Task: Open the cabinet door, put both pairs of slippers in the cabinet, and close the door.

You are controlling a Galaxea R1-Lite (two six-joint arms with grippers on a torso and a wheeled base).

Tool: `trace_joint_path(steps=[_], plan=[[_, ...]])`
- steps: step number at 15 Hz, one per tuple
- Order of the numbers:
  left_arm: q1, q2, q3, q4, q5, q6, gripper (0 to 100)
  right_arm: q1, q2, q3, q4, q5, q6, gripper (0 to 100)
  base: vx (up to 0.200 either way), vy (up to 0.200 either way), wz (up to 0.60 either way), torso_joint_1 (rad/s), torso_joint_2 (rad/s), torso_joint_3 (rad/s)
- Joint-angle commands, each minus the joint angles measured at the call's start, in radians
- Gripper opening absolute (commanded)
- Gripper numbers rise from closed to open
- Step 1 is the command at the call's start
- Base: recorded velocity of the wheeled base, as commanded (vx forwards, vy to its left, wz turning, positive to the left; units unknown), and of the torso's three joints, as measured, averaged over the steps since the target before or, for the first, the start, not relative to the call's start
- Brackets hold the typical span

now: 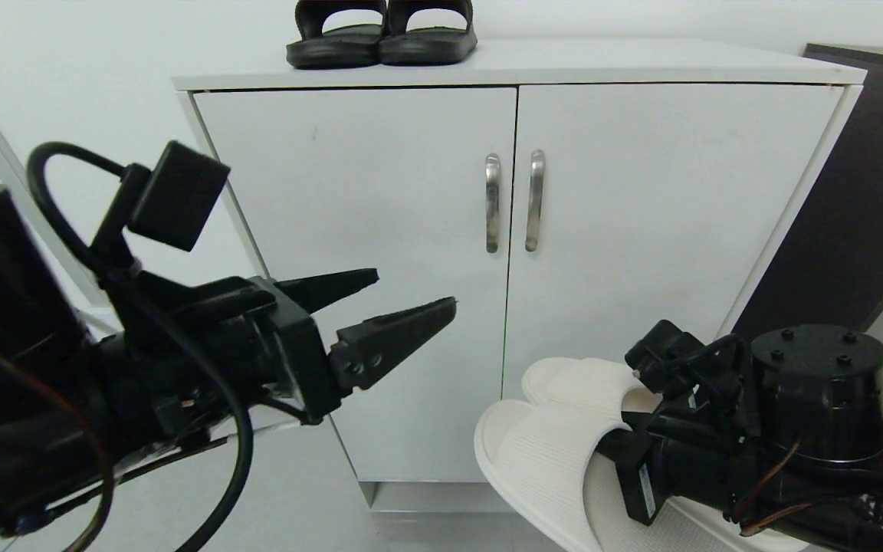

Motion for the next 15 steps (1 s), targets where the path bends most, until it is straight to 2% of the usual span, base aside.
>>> trace_joint_path(steps=[1, 4, 5, 6, 7, 8, 9, 10, 11, 12, 15], plan=[[-0.002, 0.095, -0.089, 0.005, -0.019, -0.015, 100, 0.001, -0.004, 0.002, 0.0, 0.0, -0.001, 0, 0.0, 0.0, 0.0, 0.0, 0.0, 0.0], [-0.002, 0.168, -0.181, 0.011, -0.072, -0.019, 100, 0.002, -0.013, 0.005, 0.0, 0.0, -0.004, 0, 0.0, 0.0, 0.0, 0.0, 0.0, 0.0], [-0.001, 0.206, -0.224, 0.016, -0.117, -0.028, 100, 0.004, -0.014, 0.005, 0.001, 0.005, -0.004, 0, 0.0, 0.0, 0.0, 0.0, 0.0, 0.0], [0.001, 0.249, -0.283, 0.042, -0.155, -0.051, 100, 0.007, -0.011, 0.011, 0.001, 0.008, -0.006, 0, 0.0, 0.0, 0.0, 0.0, 0.0, 0.0], [0.001, 0.276, -0.328, 0.067, -0.175, -0.06, 100, 0.008, -0.01, 0.014, 0.001, 0.008, -0.006, 0, 0.0, 0.0, 0.0, 0.0, 0.0, 0.0], [0.001, 0.303, -0.366, 0.088, -0.181, -0.06, 100, 0.008, -0.008, 0.014, 0.001, 0.008, -0.006, 0, 0.0, 0.0, 0.0, 0.0, 0.0, 0.0], [0.001, 0.303, -0.366, 0.088, -0.181, -0.06, 100, 0.008, -0.008, 0.014, 0.001, 0.008, -0.006, 0, 0.0, 0.0, 0.0, 0.0, 0.0, 0.0], [-0.001, 0.353, -0.451, 0.132, -0.186, -0.06, 100, 0.007, -0.008, 0.014, 0.001, 0.008, -0.006, 0, 0.0, 0.0, 0.0, 0.0, 0.0, 0.0], [-0.002, 0.362, -0.467, 0.142, -0.191, -0.06, 100, 0.007, -0.008, 0.014, 0.001, 0.008, -0.006, 0, 0.0, 0.0, 0.0, 0.0, 0.0, 0.0], [-0.001, 0.378, -0.504, 0.16, -0.232, -0.069, 100, 0.008, -0.013, 0.012, 0.0, 0.008, -0.006, 0, 0.0, 0.0, 0.0, 0.0, 0.0, 0.0], [0.001, 0.384, -0.561, 0.172, -0.307, -0.166, 100, 0.007, -0.013, 0.014, 0.0, 0.017, -0.006, 0, 0.0, 0.0, 0.0, 0.0, 0.0, 0.0]])
